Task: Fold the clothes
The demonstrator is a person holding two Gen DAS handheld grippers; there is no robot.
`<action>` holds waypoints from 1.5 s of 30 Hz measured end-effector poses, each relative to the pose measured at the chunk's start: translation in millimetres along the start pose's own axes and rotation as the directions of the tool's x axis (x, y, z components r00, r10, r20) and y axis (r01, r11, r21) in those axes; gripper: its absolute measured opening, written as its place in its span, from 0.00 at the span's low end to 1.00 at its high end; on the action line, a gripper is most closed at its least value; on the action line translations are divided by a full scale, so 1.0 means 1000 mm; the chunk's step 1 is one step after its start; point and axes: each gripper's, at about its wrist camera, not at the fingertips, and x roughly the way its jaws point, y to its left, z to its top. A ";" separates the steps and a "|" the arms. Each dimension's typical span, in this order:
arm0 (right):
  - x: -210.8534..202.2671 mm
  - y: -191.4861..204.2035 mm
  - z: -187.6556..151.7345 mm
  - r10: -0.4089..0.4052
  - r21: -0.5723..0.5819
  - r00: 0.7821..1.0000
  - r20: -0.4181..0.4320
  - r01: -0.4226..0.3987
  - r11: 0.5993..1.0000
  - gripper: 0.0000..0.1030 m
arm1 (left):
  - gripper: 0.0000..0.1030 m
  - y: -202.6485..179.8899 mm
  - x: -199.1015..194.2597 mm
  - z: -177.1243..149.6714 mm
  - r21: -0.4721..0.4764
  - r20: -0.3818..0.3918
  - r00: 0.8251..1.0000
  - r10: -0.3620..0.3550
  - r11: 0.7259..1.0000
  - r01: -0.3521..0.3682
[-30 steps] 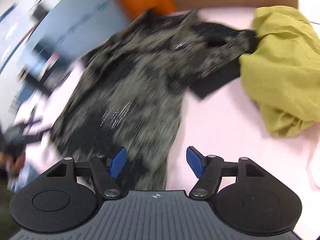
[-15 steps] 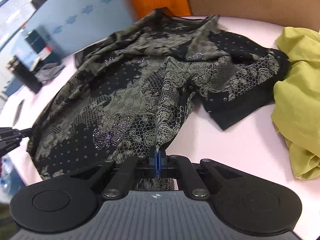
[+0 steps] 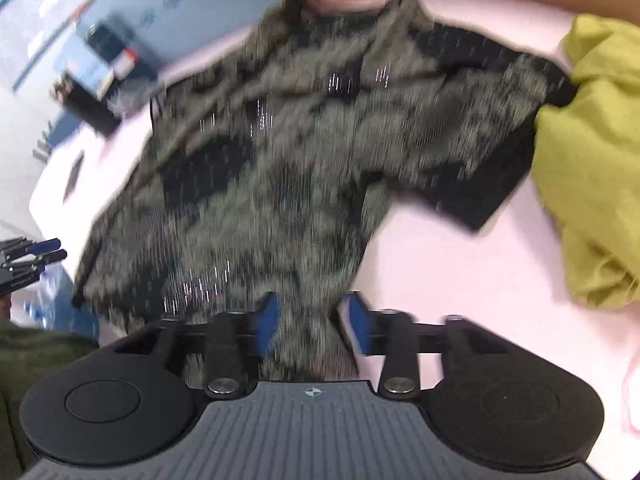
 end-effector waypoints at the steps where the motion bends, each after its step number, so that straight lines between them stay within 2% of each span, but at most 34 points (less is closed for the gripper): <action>1: -0.002 0.000 0.002 -0.005 0.009 1.000 0.020 0.005 1.000 0.41 | 0.47 0.005 0.001 0.011 -0.015 0.030 1.000 0.007 1.000 -0.007; 2: -0.004 0.002 0.003 -0.009 0.018 0.999 0.039 0.009 1.000 0.42 | 0.50 0.010 0.004 0.021 -0.021 0.059 0.998 0.022 1.000 -0.021; 6: -0.004 0.001 0.009 -0.028 0.035 0.994 0.110 0.024 0.999 0.49 | 0.51 0.017 0.043 0.071 -0.013 0.141 0.984 0.110 0.994 -0.109; 8: -0.001 -0.001 0.013 -0.045 0.060 0.989 0.140 0.037 0.998 0.50 | 0.51 0.021 0.076 0.099 -0.021 0.166 0.980 0.109 0.994 -0.107; 12: 0.002 -0.002 0.019 -0.072 0.128 0.980 0.187 0.049 0.991 0.51 | 0.50 0.028 0.149 0.150 -0.059 0.143 0.982 0.125 0.991 -0.118; 17: 0.006 0.003 0.023 -0.113 0.194 0.968 0.224 0.069 0.979 0.62 | 0.49 0.038 0.212 0.182 -0.098 0.094 0.989 0.116 0.989 -0.107; 19: 0.007 0.005 0.022 -0.126 0.215 0.966 0.225 0.077 0.973 0.62 | 0.36 0.036 0.225 0.187 -0.064 0.079 0.994 0.069 0.996 -0.064; 20: 0.008 0.005 0.022 -0.135 0.226 0.965 0.225 0.083 0.971 0.64 | 0.10 0.036 0.231 0.190 -0.046 0.074 0.996 0.051 0.998 -0.048; 21: 0.009 0.005 0.023 -0.144 0.236 0.964 0.225 0.090 0.968 0.65 | 0.03 0.035 0.234 0.193 -0.021 0.076 0.996 0.047 0.999 -0.045; 23: 0.010 0.005 0.023 -0.163 0.256 0.960 0.226 0.103 0.961 0.65 | 0.03 0.034 0.240 0.201 0.029 0.082 0.996 0.045 0.998 -0.048; 24: 0.011 0.004 0.025 -0.171 0.266 0.959 0.226 0.108 0.958 0.65 | 0.03 0.036 0.241 0.207 0.054 0.095 0.993 0.067 0.996 -0.073; 26: 0.013 0.003 0.028 -0.187 0.279 0.956 0.227 0.120 0.953 0.65 | 0.03 0.044 0.247 0.220 0.075 0.116 0.985 0.129 0.987 -0.139; 28: 0.016 0.000 0.033 -0.200 0.287 0.953 0.229 0.130 0.949 0.65 | 0.03 0.059 0.256 0.237 0.062 0.120 0.968 0.223 0.971 -0.231; 31: 0.020 -0.004 0.042 -0.213 0.290 0.949 0.234 0.140 0.947 0.65 | 0.03 0.090 0.274 0.258 0.014 0.083 0.918 0.387 0.921 -0.389; 34: 0.022 -0.006 0.051 -0.230 0.288 0.942 0.243 0.157 0.945 0.65 | 0.05 0.116 0.289 0.268 -0.022 0.006 0.877 0.481 0.876 -0.481; 37: 0.025 -0.009 0.059 -0.248 0.287 0.936 0.251 0.173 0.942 0.71 | 0.08 0.121 0.290 0.265 -0.004 0.001 0.887 0.462 0.887 -0.462; 41: 0.027 -0.014 0.070 -0.283 0.280 0.924 0.258 0.209 0.937 0.72 | 0.41 0.106 0.276 0.254 0.039 0.062 0.890 0.451 0.890 -0.454; 43: 0.025 -0.019 0.074 -0.345 0.271 0.902 0.260 0.275 0.923 0.74 | 0.45 0.098 0.268 0.247 0.053 0.093 0.888 0.450 0.889 -0.456; 45: 0.022 -0.027 0.079 -0.427 0.272 0.864 0.265 0.358 0.893 0.76 | 0.47 0.089 0.259 0.239 0.063 0.106 0.897 0.429 0.897 -0.437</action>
